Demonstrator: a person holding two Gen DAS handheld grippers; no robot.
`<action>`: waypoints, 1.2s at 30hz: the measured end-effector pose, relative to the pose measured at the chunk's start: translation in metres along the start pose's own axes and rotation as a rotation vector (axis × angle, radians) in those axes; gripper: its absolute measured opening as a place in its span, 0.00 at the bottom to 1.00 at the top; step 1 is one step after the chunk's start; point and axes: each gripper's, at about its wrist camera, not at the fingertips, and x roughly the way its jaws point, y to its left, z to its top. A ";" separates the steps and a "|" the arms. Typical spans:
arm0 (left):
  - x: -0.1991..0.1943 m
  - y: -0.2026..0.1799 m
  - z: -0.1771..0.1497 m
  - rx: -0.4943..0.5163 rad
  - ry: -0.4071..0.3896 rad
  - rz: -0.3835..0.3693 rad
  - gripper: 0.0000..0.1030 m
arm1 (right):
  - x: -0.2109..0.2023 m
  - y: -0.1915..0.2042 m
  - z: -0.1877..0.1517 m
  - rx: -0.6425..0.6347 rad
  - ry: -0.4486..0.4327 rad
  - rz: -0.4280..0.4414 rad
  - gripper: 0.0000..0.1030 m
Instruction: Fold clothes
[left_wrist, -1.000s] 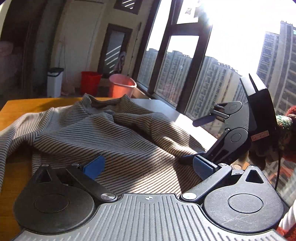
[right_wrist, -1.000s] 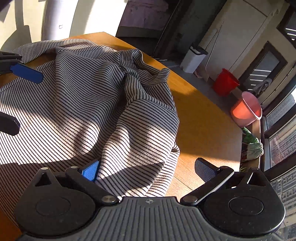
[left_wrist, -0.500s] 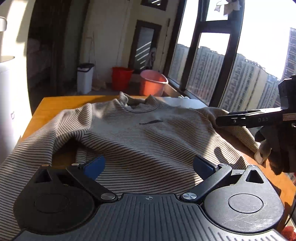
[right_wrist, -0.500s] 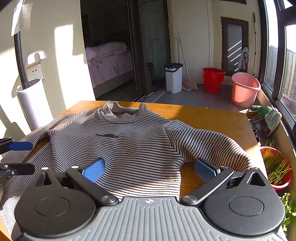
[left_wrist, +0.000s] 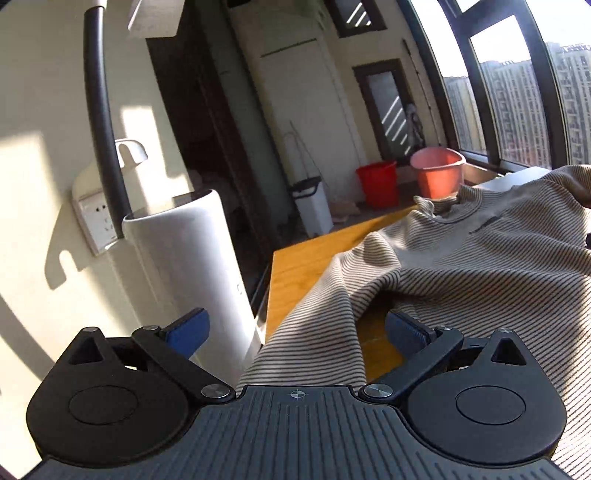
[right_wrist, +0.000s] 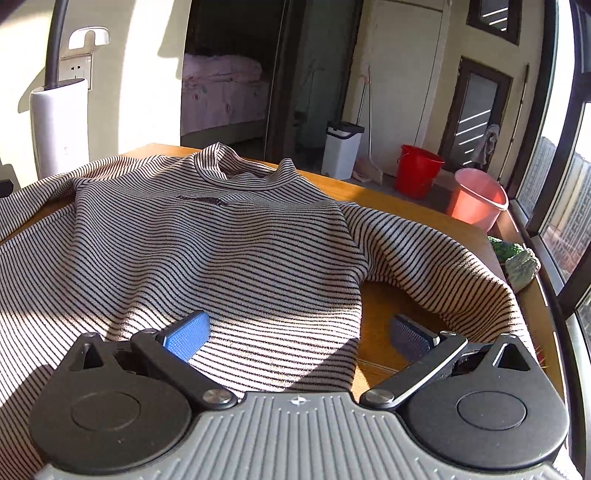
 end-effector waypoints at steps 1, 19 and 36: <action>0.001 0.005 -0.002 -0.022 0.000 0.001 1.00 | 0.004 -0.008 0.002 0.035 0.016 0.025 1.00; 0.023 0.044 -0.018 -0.233 0.073 -0.151 1.00 | 0.017 -0.027 0.006 0.010 0.030 0.162 1.00; -0.003 0.031 -0.029 -0.243 0.113 -0.222 1.00 | 0.006 -0.026 -0.009 -0.006 0.014 0.173 1.00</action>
